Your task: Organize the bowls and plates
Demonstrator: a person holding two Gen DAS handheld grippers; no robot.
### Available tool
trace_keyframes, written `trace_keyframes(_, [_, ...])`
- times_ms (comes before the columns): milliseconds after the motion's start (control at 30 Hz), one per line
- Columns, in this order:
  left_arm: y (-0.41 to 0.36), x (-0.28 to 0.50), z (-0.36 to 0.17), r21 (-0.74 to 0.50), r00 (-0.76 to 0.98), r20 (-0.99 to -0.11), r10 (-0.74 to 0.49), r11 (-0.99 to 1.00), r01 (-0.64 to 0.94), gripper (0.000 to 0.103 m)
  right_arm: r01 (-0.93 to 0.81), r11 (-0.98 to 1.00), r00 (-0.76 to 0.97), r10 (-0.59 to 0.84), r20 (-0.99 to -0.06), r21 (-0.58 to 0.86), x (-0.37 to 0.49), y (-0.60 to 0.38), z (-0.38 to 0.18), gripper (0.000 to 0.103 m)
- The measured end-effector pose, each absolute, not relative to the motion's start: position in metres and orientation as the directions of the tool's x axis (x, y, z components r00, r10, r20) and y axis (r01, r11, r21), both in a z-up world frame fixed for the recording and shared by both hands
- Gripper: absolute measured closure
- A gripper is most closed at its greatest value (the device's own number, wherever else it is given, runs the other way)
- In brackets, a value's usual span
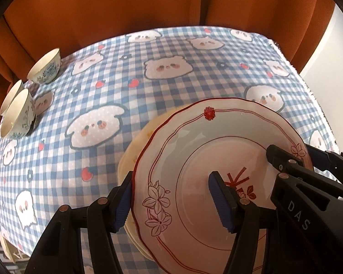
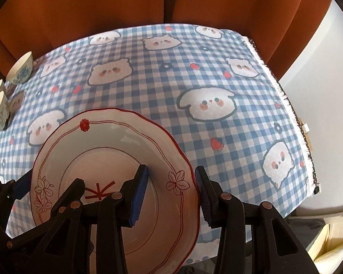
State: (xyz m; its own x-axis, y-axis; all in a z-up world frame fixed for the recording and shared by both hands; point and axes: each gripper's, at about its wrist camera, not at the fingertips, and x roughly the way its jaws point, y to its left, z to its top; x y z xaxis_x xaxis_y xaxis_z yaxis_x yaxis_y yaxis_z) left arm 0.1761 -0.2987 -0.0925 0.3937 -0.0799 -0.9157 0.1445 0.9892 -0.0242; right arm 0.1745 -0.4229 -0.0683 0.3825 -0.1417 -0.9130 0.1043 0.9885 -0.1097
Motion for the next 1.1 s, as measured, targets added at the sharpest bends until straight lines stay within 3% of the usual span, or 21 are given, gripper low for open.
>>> trace_keyframes(467, [-0.315,0.176,-0.107,0.092,0.392,-0.918,0.05,0.992,0.09,0.037,0.04,0.998,0.326,-0.061,-0.943,-0.051,0.186,-0.438,-0.1,0.057])
trace_keyframes(867, [-0.319,0.175,-0.109,0.14,0.404,-0.907,0.116,0.99,0.03,0.037,-0.012,1.0,0.345,0.0,-0.938,-0.004,0.178,-0.448,-0.091,0.057])
trace_keyframes(1000, [-0.319,0.175,-0.109,0.149,0.405,-0.905,0.133,0.989,0.009,0.037,-0.029,0.999,0.351,0.033,-0.936,0.024,0.169,-0.456,-0.084,0.079])
trace_keyframes(1100, [-0.32,0.175,-0.11,0.156,0.405,-0.903,0.145,0.988,-0.005,0.037,-0.057,0.998,0.36,0.029,-0.932,0.01,0.167,-0.453,-0.081,0.082])
